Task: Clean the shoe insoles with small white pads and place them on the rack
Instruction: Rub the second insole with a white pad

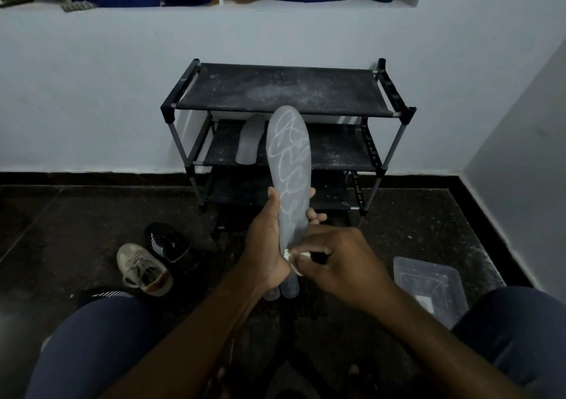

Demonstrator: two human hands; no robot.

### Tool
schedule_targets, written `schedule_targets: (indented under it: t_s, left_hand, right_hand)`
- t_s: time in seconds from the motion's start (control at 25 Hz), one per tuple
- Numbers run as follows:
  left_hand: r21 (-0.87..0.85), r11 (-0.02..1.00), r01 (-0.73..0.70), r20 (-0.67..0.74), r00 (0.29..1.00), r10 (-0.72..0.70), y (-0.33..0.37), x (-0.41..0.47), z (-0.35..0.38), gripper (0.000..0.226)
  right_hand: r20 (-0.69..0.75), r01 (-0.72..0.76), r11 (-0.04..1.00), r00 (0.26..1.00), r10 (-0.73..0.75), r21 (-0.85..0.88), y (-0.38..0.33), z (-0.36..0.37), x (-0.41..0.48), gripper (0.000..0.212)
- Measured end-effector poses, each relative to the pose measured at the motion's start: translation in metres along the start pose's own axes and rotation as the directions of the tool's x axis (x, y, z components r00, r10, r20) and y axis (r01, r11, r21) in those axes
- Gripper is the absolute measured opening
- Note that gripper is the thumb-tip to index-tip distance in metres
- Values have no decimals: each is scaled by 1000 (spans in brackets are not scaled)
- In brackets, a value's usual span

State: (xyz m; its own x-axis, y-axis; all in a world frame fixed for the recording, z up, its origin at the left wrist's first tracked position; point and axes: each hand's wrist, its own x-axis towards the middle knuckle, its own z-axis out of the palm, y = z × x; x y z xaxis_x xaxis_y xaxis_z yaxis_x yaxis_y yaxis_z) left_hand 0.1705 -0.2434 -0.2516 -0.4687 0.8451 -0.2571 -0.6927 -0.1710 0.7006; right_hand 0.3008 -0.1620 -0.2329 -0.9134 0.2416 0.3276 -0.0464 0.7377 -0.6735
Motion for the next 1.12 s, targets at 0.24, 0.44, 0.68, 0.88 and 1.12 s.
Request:
schedule_targets:
  t_s: [0.24,0.44,0.68,0.88,1.12]
  left_hand:
    - [36,999,-5,45,999,3,-3,-1,0,75]
    - [5,1000,5,33,999,-5,1,-1,5,76]
    - [-18,1000,-22,21,1000,22,-1,-2,2,76]
    - [109,994,-12,-9,1000,13,-2,-1,8,72]
    - [31,999,-19,31,999,18,2,-3,5,75]
  right_hand:
    - [-43,-35,999,998,37,25,5,-2,8,10]
    - [-82,-81,996,993,85,50,13,-7,2,12]
    - [-24,-38,998,999,39,51,0,0,-2,10]
    - [-105,-87,994,990,94,68,10,-8,8,9]
    - [-90,-98,992,990,105,79,12,-7,3,8]
